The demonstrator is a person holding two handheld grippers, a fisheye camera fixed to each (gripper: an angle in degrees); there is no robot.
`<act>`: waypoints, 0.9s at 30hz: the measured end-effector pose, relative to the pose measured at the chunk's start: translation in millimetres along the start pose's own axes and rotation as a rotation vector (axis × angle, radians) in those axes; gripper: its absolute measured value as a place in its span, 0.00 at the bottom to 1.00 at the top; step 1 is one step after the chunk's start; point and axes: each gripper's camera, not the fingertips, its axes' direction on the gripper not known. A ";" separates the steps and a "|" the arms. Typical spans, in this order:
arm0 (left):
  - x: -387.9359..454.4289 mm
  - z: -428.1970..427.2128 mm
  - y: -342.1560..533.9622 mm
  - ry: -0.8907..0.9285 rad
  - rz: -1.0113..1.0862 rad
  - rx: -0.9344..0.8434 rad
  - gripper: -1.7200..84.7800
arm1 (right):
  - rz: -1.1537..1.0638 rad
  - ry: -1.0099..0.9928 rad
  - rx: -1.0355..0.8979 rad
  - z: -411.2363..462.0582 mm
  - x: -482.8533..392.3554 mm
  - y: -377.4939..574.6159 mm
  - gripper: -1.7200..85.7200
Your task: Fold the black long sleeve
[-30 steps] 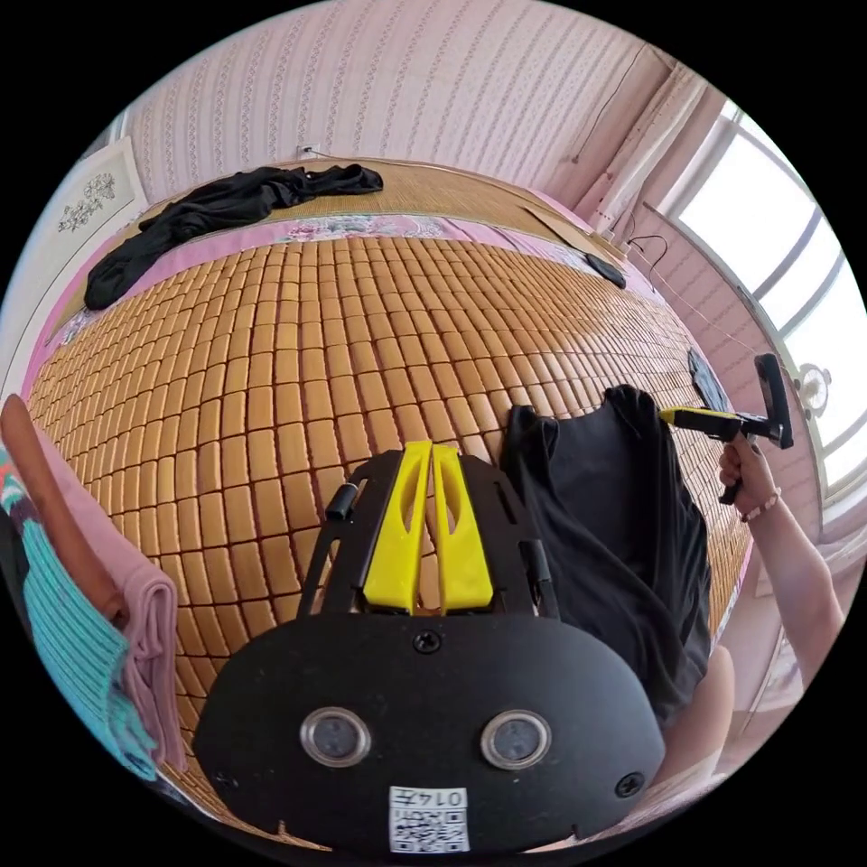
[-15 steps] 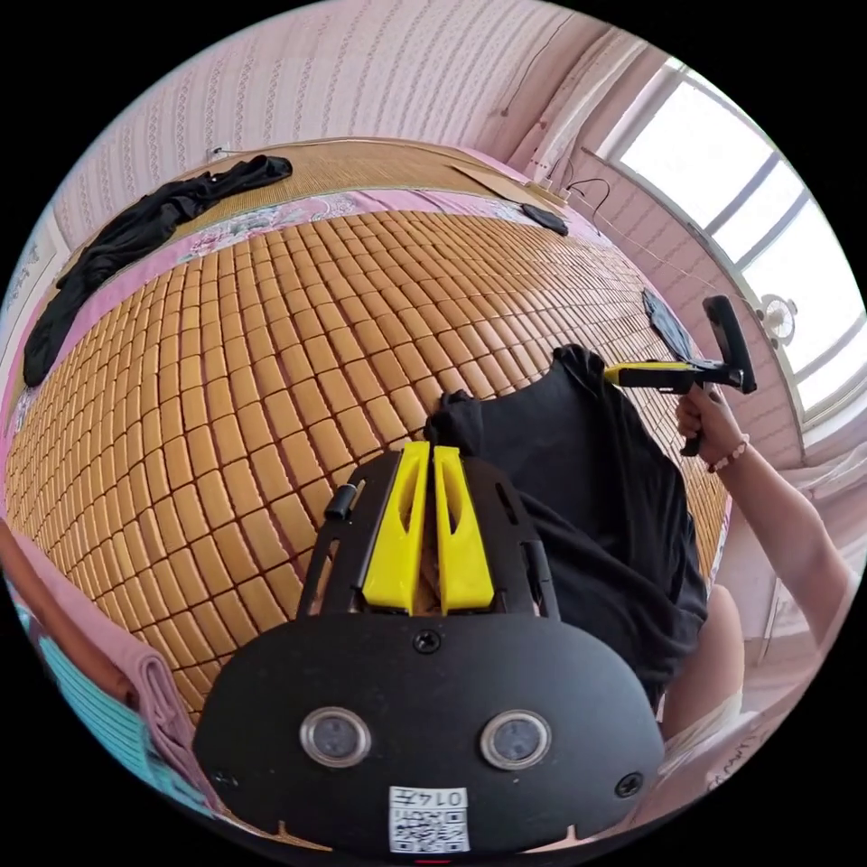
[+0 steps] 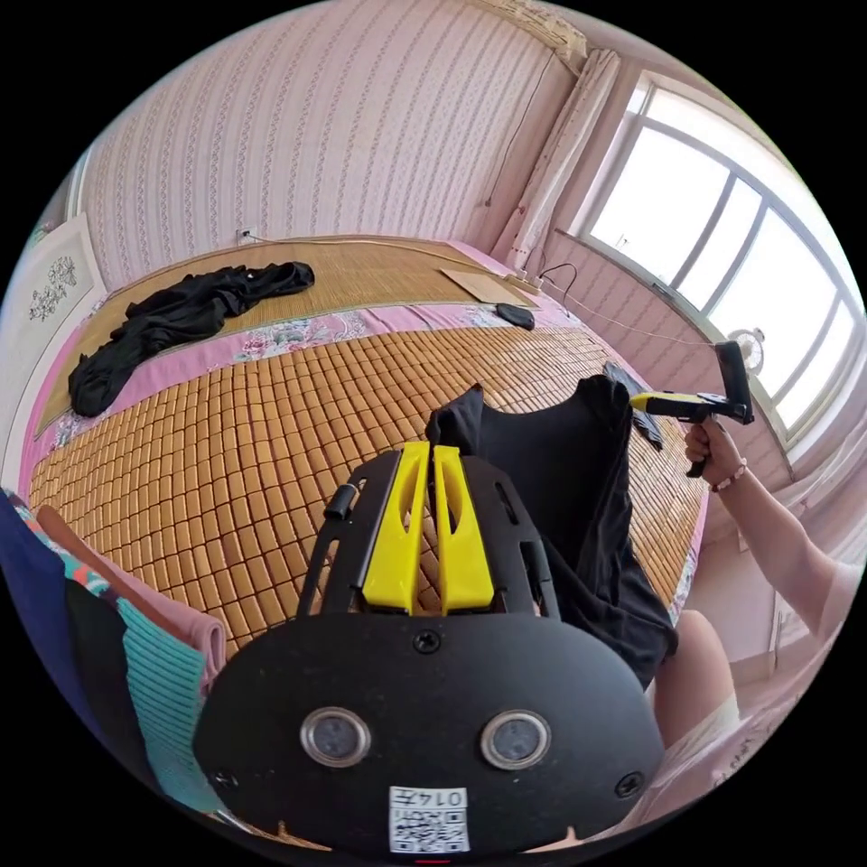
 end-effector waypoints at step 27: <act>148.0 -23.6 347.5 0.044 -0.079 -0.330 0.07 | 0.212 0.028 -0.381 50.3 -117.7 287.0 0.02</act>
